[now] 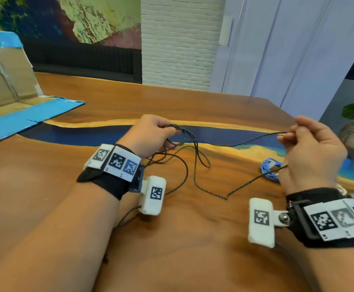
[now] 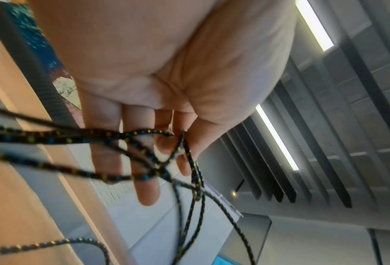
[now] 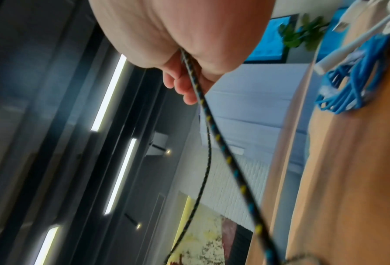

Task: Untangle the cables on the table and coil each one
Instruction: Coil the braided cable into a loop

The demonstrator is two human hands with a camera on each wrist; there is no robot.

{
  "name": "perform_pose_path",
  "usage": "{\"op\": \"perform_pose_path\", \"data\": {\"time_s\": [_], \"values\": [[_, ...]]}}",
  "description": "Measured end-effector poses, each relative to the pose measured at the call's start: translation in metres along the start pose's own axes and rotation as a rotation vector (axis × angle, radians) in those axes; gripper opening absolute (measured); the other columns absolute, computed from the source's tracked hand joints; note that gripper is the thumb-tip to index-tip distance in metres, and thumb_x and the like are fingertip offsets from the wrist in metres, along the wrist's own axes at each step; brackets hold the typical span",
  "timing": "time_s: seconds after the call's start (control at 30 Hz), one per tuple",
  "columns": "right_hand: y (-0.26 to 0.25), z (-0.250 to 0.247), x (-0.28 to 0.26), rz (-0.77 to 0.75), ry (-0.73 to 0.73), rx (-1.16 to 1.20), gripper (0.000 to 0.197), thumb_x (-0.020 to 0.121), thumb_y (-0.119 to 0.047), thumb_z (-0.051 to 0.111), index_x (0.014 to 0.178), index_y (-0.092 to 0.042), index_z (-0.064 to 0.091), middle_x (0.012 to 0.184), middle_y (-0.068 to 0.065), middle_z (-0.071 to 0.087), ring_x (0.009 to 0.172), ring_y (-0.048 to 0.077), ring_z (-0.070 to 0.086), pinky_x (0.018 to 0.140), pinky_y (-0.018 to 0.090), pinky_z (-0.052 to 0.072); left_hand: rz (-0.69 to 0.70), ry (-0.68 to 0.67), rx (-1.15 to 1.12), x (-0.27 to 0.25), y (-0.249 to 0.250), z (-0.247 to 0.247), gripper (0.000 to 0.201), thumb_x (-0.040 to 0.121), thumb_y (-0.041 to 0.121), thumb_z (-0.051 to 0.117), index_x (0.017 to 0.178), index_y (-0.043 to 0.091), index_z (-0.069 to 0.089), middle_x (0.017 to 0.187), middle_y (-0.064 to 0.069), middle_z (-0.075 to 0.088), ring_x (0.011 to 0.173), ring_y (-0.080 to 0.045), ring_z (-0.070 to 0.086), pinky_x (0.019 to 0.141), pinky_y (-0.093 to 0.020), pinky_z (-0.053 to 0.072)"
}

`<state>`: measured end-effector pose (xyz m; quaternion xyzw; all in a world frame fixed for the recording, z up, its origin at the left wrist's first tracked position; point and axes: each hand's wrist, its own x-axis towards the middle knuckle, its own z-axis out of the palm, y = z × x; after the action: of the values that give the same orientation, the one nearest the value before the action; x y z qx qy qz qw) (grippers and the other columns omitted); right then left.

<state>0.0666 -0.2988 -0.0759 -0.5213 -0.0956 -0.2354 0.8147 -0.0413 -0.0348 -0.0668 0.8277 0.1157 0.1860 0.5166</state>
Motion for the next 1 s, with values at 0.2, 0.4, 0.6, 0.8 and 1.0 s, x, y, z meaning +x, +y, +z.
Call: {"op": "perform_pose_path", "data": {"time_s": [0.2,0.4,0.6,0.8,1.0], "values": [[0.001,-0.005,-0.008,0.145,-0.332,-0.449,0.024,0.096,-0.007,0.061,0.096,-0.025,0.077,0.095,-0.005,0.074,0.081,0.008,0.062,0.075,0.024,0.049,0.009,0.095,-0.267,-0.002,0.006,0.005,0.018,0.105,0.010,0.054,0.104,0.009,0.071,0.089,-0.017,0.068,0.064,-0.023,0.071,0.063,-0.035,0.063],[-0.001,0.013,-0.036,-0.051,-0.580,-0.659,0.014,0.093,-0.024,0.070,0.098,-0.034,0.078,0.133,-0.018,0.061,0.129,-0.003,0.050,0.107,0.027,0.037,0.066,0.045,-0.146,-0.008,0.012,0.019,0.016,0.103,0.014,0.060,0.099,0.020,0.075,0.086,-0.005,0.061,0.059,-0.017,0.067,0.063,-0.031,0.061],[0.003,0.024,-0.060,0.083,-0.807,-0.538,0.022,0.087,-0.025,0.079,0.109,-0.023,0.075,0.091,-0.004,0.078,0.089,0.006,0.073,0.084,0.026,0.058,0.103,-0.043,-0.141,-0.015,0.019,0.031,0.014,0.101,0.014,0.063,0.104,0.011,0.076,0.080,-0.002,0.060,0.059,-0.017,0.068,0.069,-0.037,0.064],[0.010,0.025,-0.060,0.122,-0.745,-0.588,0.007,0.085,-0.025,0.081,0.084,-0.019,0.080,0.079,0.008,0.076,0.074,0.024,0.070,0.077,0.047,0.060,0.092,-0.100,-0.229,-0.013,0.018,0.029,0.015,0.102,0.011,0.061,0.102,0.005,0.075,0.080,-0.006,0.051,0.058,-0.018,0.068,0.072,-0.040,0.065],[0.007,0.012,-0.035,0.256,-0.409,-0.362,0.018,0.096,-0.022,0.068,0.085,-0.012,0.077,0.064,0.002,0.065,0.049,0.019,0.057,0.056,0.035,0.051,0.033,-0.023,-0.104,-0.007,0.009,0.013,0.015,0.102,0.018,0.062,0.096,0.017,0.075,0.089,-0.008,0.054,0.054,-0.018,0.061,0.055,-0.027,0.053]]}}
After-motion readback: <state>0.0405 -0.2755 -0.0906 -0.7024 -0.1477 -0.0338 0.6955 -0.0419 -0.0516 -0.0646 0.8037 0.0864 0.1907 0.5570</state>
